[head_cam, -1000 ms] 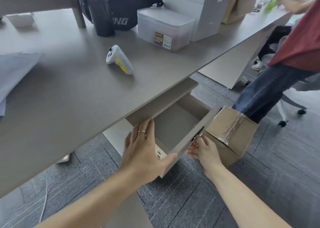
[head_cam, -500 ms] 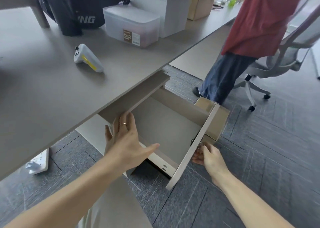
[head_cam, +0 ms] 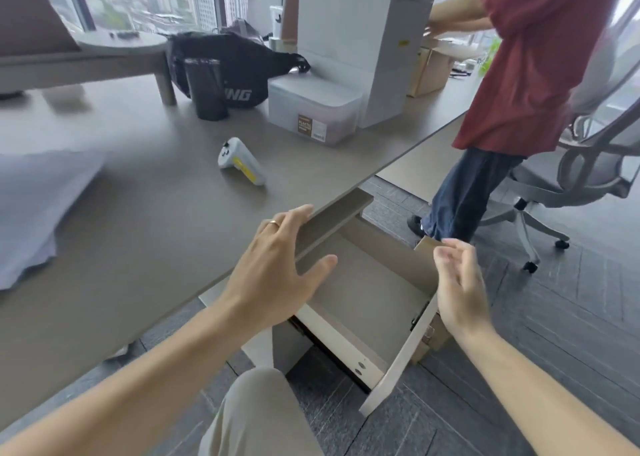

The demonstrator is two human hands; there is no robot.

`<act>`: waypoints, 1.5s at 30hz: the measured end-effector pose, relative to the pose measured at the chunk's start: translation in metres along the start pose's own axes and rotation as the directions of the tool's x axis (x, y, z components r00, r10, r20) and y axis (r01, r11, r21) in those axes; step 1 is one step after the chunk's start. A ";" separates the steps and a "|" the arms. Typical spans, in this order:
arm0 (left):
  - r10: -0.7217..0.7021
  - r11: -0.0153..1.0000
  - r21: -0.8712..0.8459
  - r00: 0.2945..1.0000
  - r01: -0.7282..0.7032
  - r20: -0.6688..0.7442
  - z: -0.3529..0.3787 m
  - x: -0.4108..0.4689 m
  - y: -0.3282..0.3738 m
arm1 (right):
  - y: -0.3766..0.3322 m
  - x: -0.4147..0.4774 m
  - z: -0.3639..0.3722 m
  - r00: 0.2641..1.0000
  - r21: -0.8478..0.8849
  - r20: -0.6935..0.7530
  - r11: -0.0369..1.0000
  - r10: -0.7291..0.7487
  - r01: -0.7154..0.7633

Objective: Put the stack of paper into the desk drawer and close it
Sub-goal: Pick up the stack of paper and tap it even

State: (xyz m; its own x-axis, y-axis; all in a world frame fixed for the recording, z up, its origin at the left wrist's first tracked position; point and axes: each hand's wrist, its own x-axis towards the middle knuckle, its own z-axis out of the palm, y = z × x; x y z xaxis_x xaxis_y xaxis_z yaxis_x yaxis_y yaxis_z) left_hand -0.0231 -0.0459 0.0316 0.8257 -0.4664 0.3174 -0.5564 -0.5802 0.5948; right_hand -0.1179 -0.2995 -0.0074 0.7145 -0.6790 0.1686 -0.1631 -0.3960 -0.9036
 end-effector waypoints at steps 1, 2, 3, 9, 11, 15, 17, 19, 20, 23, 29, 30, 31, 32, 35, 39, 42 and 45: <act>-0.007 1.000 -0.025 0.998 0.006 -0.055 -0.018 0.003 -0.004 | -0.023 0.007 0.013 0.997 -0.012 0.042 0.998 -0.068 0.068; -0.016 0.999 -0.034 0.994 0.012 -0.113 -0.037 0.005 -0.010 | -0.047 0.011 0.029 0.988 -0.014 0.088 0.992 -0.126 0.128; -0.029 0.999 -0.026 0.985 0.025 -0.170 -0.056 0.005 -0.019 | -0.069 0.014 0.047 0.977 -0.006 0.122 0.984 -0.177 0.179; -0.202 0.961 0.092 0.893 0.259 -0.402 -0.182 -0.039 -0.107 | -0.183 -0.017 0.190 0.859 0.083 0.328 0.918 -0.393 0.389; -0.260 0.924 0.133 0.843 0.359 -0.472 -0.224 -0.072 -0.144 | -0.210 -0.040 0.240 0.813 0.141 0.399 0.905 -0.424 0.402; -0.418 0.768 0.160 0.676 0.620 -0.607 -0.302 -0.154 -0.218 | -0.255 -0.086 0.328 0.689 0.104 0.645 0.932 -0.329 0.348; -0.549 0.615 0.127 0.538 0.778 -0.639 -0.335 -0.194 -0.253 | -0.270 -0.100 0.366 0.642 -0.013 0.736 0.943 -0.217 0.333; -0.683 0.420 0.086 0.377 0.903 -0.626 -0.360 -0.231 -0.283 | -0.278 -0.110 0.396 0.620 -0.147 0.780 0.936 -0.090 0.320; -0.729 0.346 0.069 0.315 0.935 -0.607 -0.368 -0.248 -0.295 | -0.278 -0.114 0.409 0.621 -0.204 0.783 0.926 -0.040 0.317; -0.820 0.266 0.063 0.260 0.962 -0.510 -0.373 -0.275 -0.315 | -0.274 -0.126 0.436 0.646 -0.264 0.762 0.899 -0.027 0.349; -0.850 0.398 -0.124 0.314 0.909 -0.423 -0.376 -0.244 -0.326 | -0.283 -0.126 0.465 0.620 -0.249 0.784 0.895 -0.039 0.371; -0.881 0.408 -0.277 0.295 0.870 -0.371 -0.383 -0.234 -0.326 | -0.285 -0.125 0.471 0.606 -0.244 0.795 0.899 -0.029 0.364; -0.909 0.399 -0.417 0.290 0.817 -0.301 -0.391 -0.225 -0.325 | -0.287 -0.123 0.475 0.593 -0.231 0.805 0.906 -0.027 0.355; -0.927 0.375 -0.549 0.292 0.747 -0.235 -0.399 -0.216 -0.323 | -0.289 -0.121 0.479 0.577 -0.209 0.816 0.917 -0.027 0.338; -0.962 0.245 -0.779 0.242 0.577 -0.124 -0.423 -0.198 -0.325 | -0.302 -0.120 0.485 0.538 -0.144 0.843 0.956 -0.017 0.256; -0.980 0.135 -0.848 0.196 0.513 -0.038 -0.429 -0.184 -0.329 | -0.317 -0.131 0.496 0.457 -0.113 0.889 0.978 0.022 0.174; -0.967 0.226 -0.704 0.243 0.673 -0.078 -0.414 -0.176 -0.341 | -0.324 -0.145 0.508 0.387 -0.079 0.922 0.987 0.020 0.139; -0.923 0.385 -0.507 0.335 0.771 -0.191 -0.395 -0.164 -0.342 | -0.328 -0.150 0.515 0.339 -0.038 0.941 0.996 0.008 0.081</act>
State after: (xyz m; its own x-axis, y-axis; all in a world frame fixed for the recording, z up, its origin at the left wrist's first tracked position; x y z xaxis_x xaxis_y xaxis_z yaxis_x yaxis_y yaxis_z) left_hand 0.0686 0.4926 0.0685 0.8076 0.5067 -0.3017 0.4702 -0.2446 0.8480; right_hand 0.1786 0.2510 0.0612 0.8810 0.3478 -0.3207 -0.1304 -0.4731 -0.8713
